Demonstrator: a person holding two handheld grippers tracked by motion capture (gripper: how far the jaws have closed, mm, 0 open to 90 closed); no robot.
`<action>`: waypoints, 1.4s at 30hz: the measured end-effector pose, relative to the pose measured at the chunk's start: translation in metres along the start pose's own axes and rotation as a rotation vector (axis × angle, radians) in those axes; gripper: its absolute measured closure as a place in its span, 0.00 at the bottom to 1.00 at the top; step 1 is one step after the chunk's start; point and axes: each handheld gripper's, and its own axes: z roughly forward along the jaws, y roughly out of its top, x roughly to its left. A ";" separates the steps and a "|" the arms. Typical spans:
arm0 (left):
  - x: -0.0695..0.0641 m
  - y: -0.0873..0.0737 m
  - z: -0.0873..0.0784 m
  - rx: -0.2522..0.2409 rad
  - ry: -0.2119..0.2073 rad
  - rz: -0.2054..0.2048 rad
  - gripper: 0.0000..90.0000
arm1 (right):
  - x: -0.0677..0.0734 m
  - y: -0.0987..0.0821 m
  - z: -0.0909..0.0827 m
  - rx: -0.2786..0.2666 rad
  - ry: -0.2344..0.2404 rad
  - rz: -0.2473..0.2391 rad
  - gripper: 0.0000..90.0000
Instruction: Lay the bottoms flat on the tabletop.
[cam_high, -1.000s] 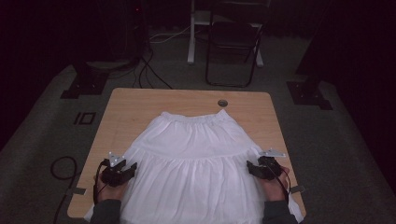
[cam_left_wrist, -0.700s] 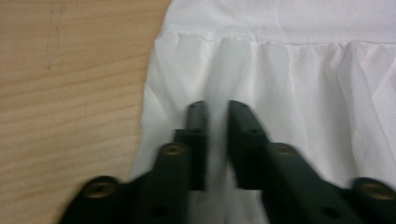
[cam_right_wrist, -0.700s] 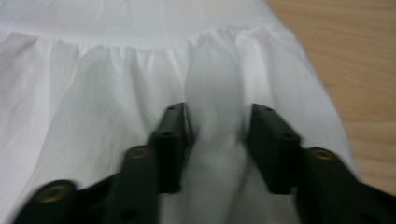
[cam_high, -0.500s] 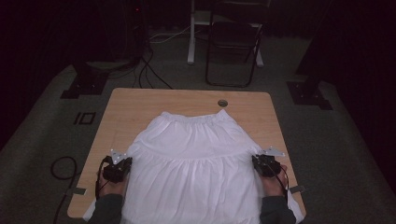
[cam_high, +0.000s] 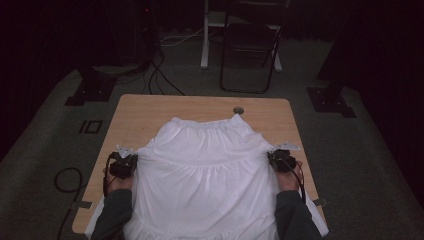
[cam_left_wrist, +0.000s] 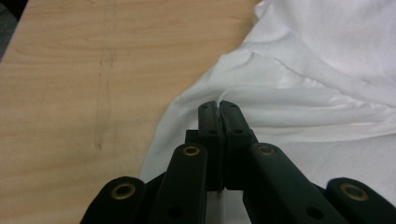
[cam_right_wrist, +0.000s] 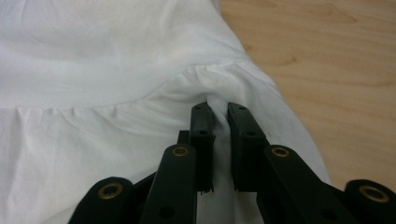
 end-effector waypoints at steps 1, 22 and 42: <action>0.001 0.002 0.003 -0.002 0.004 -0.008 0.99 | -0.001 0.003 0.003 0.003 0.000 -0.001 0.90; 0.010 0.032 0.026 0.068 0.044 -0.091 0.94 | -0.010 0.041 0.034 0.076 -0.047 0.072 0.83; 0.006 -0.008 -0.044 0.010 -0.089 -0.055 0.67 | 0.001 0.006 -0.040 0.015 0.010 0.017 0.66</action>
